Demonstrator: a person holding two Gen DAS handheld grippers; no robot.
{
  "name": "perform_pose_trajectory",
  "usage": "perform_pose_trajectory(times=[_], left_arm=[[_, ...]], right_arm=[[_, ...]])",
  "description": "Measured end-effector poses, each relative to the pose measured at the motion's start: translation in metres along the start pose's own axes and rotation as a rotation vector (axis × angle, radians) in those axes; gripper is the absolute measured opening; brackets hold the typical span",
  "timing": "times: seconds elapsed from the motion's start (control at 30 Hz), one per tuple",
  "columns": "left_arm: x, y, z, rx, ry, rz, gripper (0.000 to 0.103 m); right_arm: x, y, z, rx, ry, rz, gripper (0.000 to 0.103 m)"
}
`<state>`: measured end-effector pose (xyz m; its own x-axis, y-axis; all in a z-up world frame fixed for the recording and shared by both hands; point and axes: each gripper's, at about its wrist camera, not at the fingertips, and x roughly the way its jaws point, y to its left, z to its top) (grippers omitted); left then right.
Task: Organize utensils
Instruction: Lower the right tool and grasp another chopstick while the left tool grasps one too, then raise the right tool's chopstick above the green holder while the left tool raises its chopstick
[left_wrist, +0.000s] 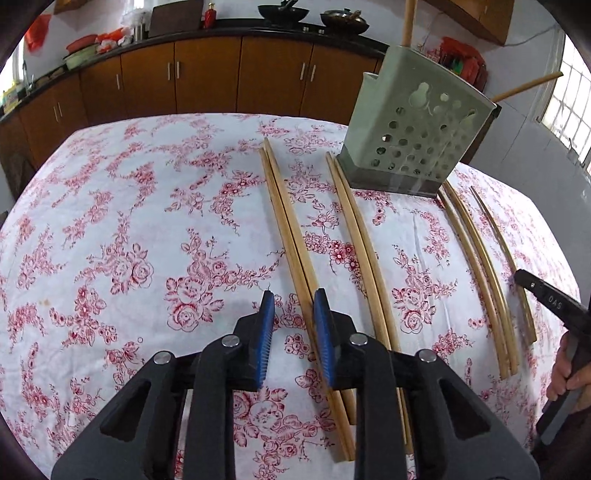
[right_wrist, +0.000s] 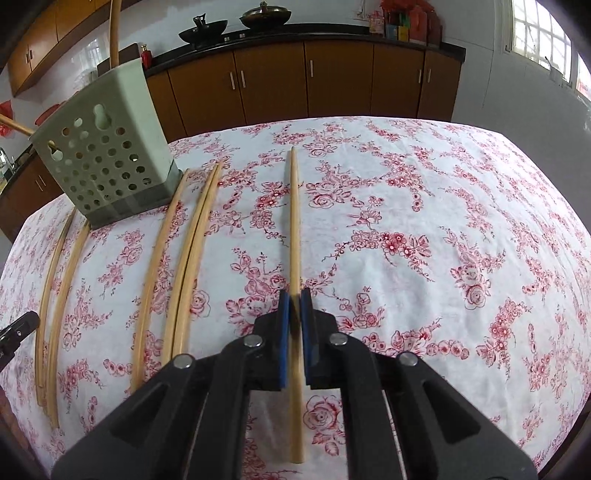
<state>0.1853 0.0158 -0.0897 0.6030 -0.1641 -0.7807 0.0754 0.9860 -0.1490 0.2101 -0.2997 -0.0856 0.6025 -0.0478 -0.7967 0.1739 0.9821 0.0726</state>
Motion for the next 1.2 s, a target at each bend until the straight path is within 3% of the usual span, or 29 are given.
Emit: perform_pose_trajectory(times=[0.1, 0.2, 0.6, 0.83, 1.2], left_arm=[[0.003, 0.0, 0.001, -0.004, 0.005, 0.01, 0.02], [0.004, -0.001, 0.003, 0.013, 0.003, 0.048, 0.011], [0.023, 0.027, 0.032, -0.06, -0.007, 0.148, 0.007], [0.015, 0.046, 0.022, -0.054, -0.025, 0.085, 0.008], [0.009, 0.047, 0.014, -0.049, -0.037, 0.062, 0.009]], right_arm=[[0.002, 0.002, 0.0, -0.003, 0.0, -0.002, 0.008], [0.002, 0.002, 0.0, -0.008, 0.0, -0.002, 0.008], [0.012, 0.007, 0.009, -0.039, -0.021, -0.02, 0.008], [0.016, -0.009, 0.016, -0.011, -0.027, -0.029, 0.008], [0.017, -0.01, 0.017, -0.003, -0.026, -0.022, 0.008]])
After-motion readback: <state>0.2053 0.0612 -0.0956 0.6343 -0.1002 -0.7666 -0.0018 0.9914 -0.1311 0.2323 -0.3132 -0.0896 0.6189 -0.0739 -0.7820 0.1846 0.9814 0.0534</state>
